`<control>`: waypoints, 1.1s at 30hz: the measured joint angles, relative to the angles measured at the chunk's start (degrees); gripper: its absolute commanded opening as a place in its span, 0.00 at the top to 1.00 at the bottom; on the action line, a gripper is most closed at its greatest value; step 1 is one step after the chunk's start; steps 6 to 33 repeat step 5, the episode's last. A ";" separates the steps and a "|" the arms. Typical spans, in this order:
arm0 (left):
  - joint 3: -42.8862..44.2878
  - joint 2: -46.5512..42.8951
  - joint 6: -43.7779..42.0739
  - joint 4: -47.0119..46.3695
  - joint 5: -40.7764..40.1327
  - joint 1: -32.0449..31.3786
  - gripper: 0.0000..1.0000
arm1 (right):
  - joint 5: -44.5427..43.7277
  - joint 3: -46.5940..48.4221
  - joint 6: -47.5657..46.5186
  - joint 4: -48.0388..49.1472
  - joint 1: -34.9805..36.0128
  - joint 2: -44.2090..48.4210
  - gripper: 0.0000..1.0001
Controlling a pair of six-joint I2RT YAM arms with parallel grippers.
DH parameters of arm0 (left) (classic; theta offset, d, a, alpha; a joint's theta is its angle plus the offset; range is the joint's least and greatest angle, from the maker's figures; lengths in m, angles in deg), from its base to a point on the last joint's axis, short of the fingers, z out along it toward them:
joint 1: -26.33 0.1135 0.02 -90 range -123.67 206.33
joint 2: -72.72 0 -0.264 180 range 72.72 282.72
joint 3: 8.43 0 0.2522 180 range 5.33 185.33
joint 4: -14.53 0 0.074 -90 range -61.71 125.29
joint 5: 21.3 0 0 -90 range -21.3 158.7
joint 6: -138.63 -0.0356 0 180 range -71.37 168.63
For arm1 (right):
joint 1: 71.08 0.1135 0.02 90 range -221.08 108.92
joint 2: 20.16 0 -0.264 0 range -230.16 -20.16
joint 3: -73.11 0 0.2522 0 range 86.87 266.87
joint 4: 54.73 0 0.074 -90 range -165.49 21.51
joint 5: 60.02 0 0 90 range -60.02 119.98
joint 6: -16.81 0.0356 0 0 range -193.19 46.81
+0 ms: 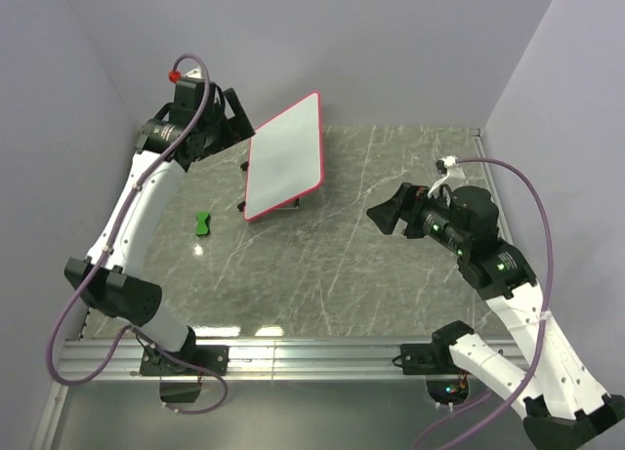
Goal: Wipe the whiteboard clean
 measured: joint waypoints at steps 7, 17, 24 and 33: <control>-6.45 -6.29 -0.20 0.57 -0.85 -0.70 0.00 | 0.52 -0.85 0.00 -0.57 0.00 2.67 0.00; -6.45 -6.29 -0.20 0.57 -0.85 -0.70 0.00 | 0.52 -0.85 0.00 -0.57 0.00 2.67 0.00; -6.45 -6.29 -0.20 0.57 -0.85 -0.70 0.00 | 0.52 -0.85 0.00 -0.57 0.00 2.67 0.00; -6.45 -6.29 -0.20 0.57 -0.85 -0.70 0.00 | 0.52 -0.85 0.00 -0.57 0.00 2.67 0.00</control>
